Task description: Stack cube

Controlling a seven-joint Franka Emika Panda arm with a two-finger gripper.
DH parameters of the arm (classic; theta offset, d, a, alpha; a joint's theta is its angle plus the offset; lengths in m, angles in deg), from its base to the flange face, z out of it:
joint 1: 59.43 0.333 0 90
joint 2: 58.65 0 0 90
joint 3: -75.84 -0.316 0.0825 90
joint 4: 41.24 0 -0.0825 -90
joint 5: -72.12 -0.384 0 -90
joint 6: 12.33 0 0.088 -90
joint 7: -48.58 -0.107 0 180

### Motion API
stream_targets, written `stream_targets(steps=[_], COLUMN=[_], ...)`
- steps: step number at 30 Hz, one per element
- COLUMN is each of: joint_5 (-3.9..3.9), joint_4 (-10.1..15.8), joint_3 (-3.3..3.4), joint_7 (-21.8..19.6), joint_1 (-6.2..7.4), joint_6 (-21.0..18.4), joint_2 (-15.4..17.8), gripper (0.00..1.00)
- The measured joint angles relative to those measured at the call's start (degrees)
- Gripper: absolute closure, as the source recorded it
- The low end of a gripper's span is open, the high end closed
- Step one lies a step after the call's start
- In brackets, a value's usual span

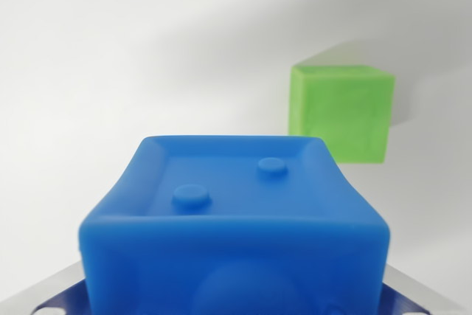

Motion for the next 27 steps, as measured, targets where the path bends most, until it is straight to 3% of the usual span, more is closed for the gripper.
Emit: stream_targets(steps=[27], joint_5=[0.23], joint_4=[-0.26], joint_3=[3.10], joint_7=[7.17], joint_1=[-3.17], joint_6=[-1.26], joint_2=[0.99], gripper=[1.00])
